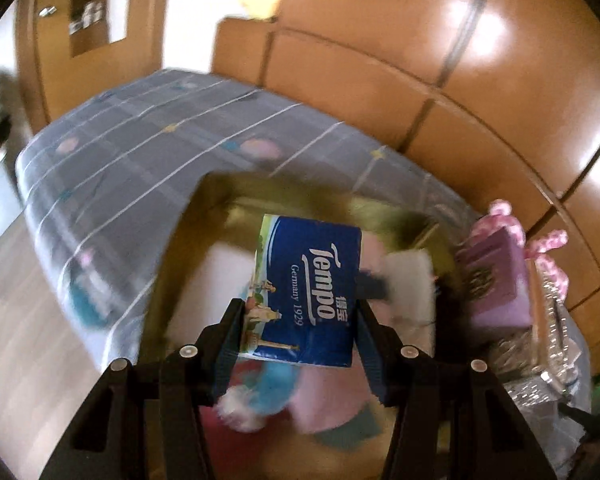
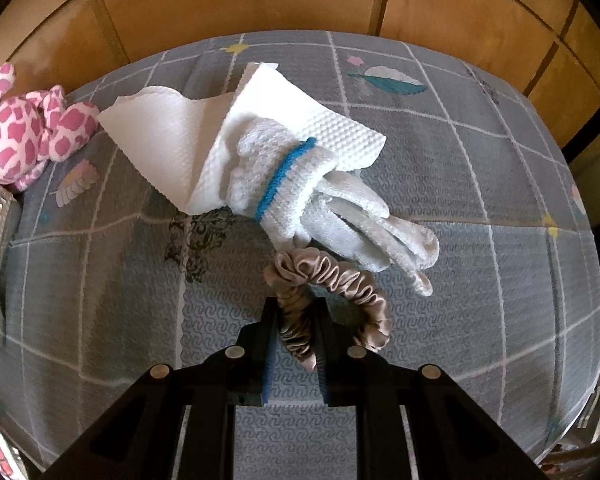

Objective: Organize soft objects
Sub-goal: 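Carry the Tempo tissue pack with the left tool and drop it into the gold tray, then lift the brown scrunchie off the bed with the right tool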

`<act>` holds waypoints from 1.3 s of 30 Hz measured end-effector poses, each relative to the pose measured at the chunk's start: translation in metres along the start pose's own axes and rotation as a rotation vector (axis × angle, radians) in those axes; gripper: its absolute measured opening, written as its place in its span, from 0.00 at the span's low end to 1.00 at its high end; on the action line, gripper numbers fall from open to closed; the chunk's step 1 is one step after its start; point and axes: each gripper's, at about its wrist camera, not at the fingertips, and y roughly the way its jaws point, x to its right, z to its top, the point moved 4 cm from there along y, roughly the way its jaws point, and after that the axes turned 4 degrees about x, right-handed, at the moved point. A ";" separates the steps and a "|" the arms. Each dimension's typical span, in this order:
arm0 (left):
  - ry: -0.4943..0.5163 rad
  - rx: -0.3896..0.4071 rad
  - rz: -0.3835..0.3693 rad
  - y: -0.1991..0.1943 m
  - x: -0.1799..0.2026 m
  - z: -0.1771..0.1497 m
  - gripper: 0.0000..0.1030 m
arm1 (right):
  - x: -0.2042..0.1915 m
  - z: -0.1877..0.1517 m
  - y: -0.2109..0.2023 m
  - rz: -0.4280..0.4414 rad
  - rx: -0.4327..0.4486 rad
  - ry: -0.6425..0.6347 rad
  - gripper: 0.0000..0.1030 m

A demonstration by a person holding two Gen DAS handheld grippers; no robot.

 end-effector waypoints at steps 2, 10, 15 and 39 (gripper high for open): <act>-0.026 -0.003 0.022 0.002 -0.017 -0.008 0.53 | 0.000 0.002 0.000 -0.001 0.000 0.000 0.15; -0.052 0.023 0.007 0.013 -0.027 0.017 0.53 | -0.002 -0.002 0.000 -0.013 0.007 -0.007 0.15; -0.066 0.040 -0.026 0.027 -0.012 0.038 0.53 | -0.004 -0.003 -0.002 -0.024 0.013 -0.010 0.15; 0.100 0.093 0.118 0.013 0.030 0.000 0.75 | -0.004 -0.003 -0.001 -0.034 0.015 -0.023 0.15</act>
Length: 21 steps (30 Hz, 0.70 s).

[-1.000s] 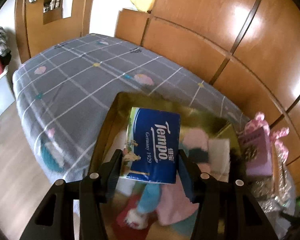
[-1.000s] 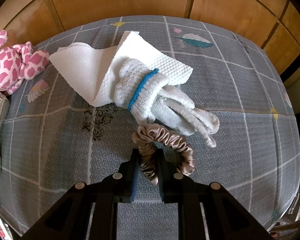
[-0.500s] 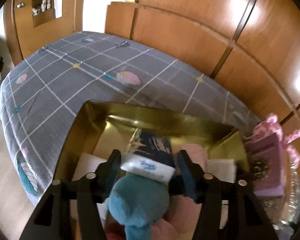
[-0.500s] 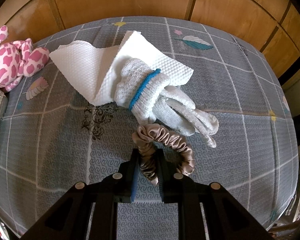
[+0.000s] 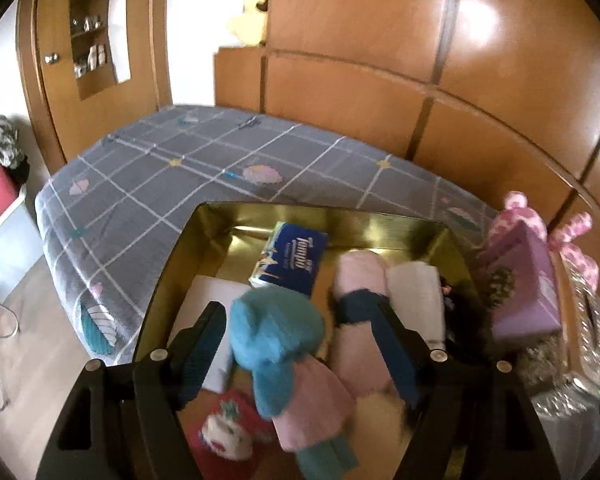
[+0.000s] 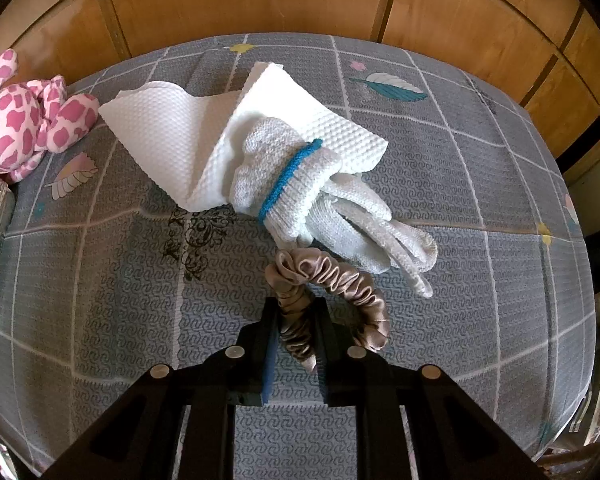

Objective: Organize soft objects
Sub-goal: 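Lift the brown scrunchie off the bed with the right tool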

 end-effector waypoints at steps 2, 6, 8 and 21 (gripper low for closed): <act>0.020 0.023 -0.008 -0.013 0.006 -0.004 0.78 | 0.000 0.000 0.000 -0.001 0.000 -0.002 0.14; 0.045 0.040 -0.025 -0.030 0.017 -0.012 0.78 | 0.000 0.000 -0.001 0.002 0.000 0.002 0.14; 0.050 0.043 -0.037 -0.037 0.022 -0.017 0.78 | 0.000 0.001 -0.001 0.011 -0.001 0.011 0.13; 0.087 0.048 -0.104 -0.058 0.043 -0.034 0.78 | -0.017 -0.002 -0.011 0.107 0.010 0.062 0.11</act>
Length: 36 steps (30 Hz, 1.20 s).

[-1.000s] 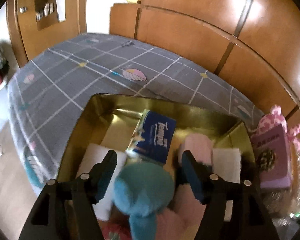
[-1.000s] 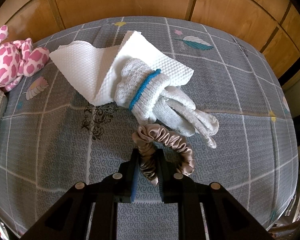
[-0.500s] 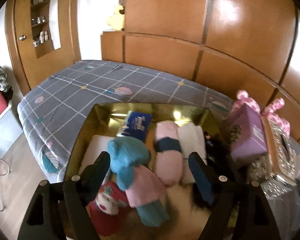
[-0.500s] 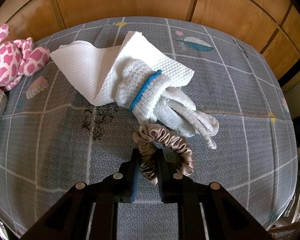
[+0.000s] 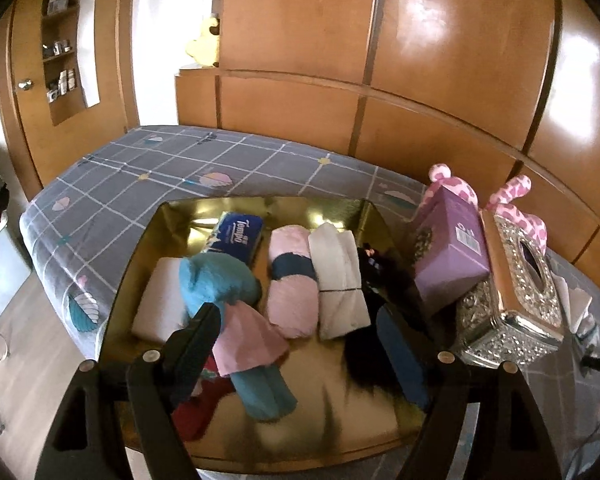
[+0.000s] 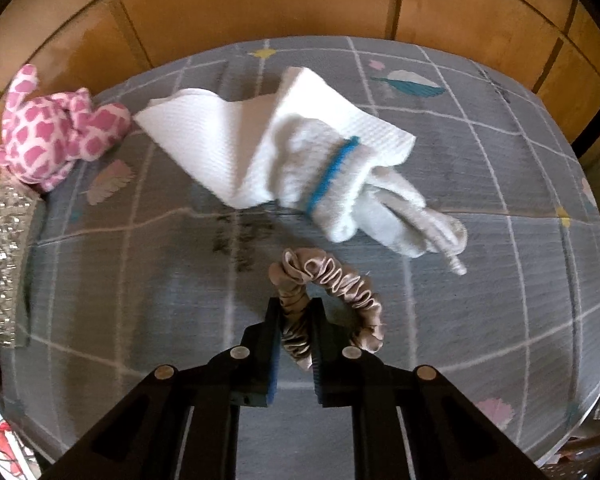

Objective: Organize soft objects
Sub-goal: 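Lift the brown scrunchie off the bed with the right tool, then carry the brown scrunchie over the gold tray with the right tool and release it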

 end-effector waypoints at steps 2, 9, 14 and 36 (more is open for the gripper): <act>0.007 -0.005 -0.007 0.000 0.003 -0.002 0.78 | -0.005 0.000 -0.003 0.015 0.011 0.010 0.11; 0.043 0.021 -0.013 -0.009 0.008 -0.004 0.78 | -0.033 0.016 -0.026 0.093 0.092 0.032 0.11; 0.027 0.014 -0.024 -0.009 0.005 -0.004 0.78 | -0.071 0.040 -0.045 0.153 0.149 0.006 0.11; 0.008 -0.020 -0.040 -0.007 -0.005 -0.016 0.78 | -0.255 0.177 -0.097 0.326 0.320 -0.113 0.11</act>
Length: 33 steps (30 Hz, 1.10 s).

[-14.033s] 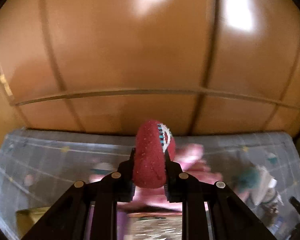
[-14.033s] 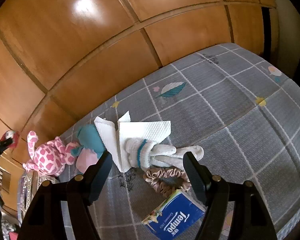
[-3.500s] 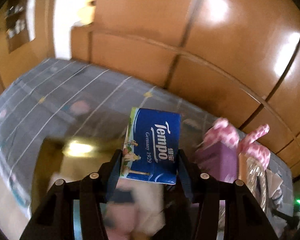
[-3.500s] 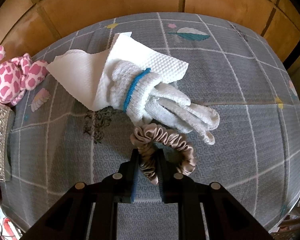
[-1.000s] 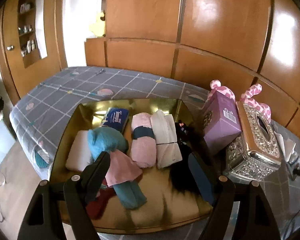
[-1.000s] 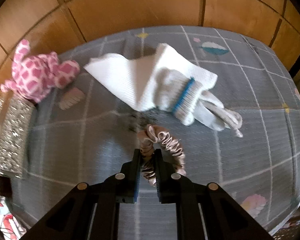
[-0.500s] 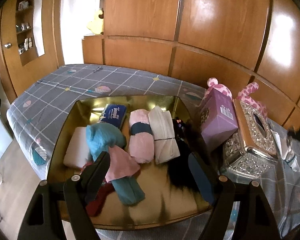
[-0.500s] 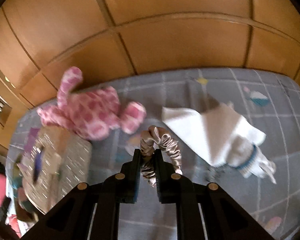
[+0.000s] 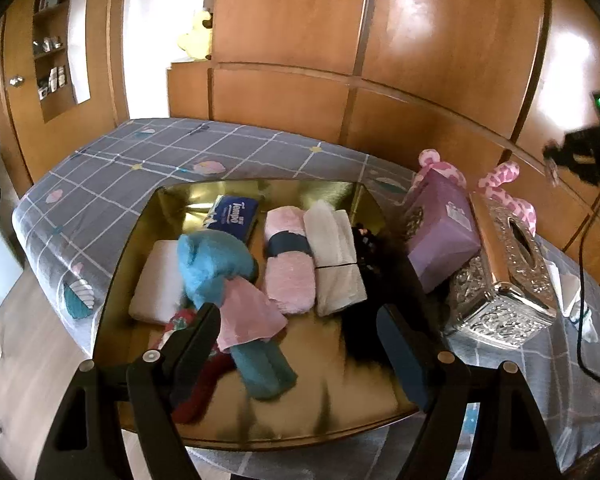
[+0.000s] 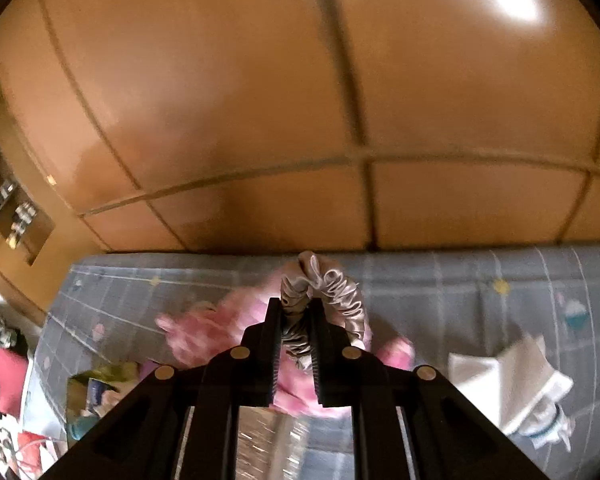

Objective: Organize soft objects
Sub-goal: 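Carry the brown scrunchie over the gold tray with the right tool and release it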

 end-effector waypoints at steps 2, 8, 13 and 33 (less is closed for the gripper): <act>-0.004 -0.002 0.004 0.000 -0.003 -0.001 0.78 | -0.025 0.003 0.006 0.035 -0.002 -0.037 0.11; -0.013 0.006 0.023 -0.005 -0.012 -0.001 0.78 | -0.113 -0.015 0.013 0.210 -0.034 -0.183 0.11; -0.032 0.021 0.038 -0.012 -0.022 0.001 0.78 | -0.182 -0.067 0.015 0.342 -0.120 -0.342 0.11; -0.090 0.051 0.096 -0.018 -0.050 0.007 0.78 | -0.253 -0.233 0.038 0.486 -0.440 -0.498 0.14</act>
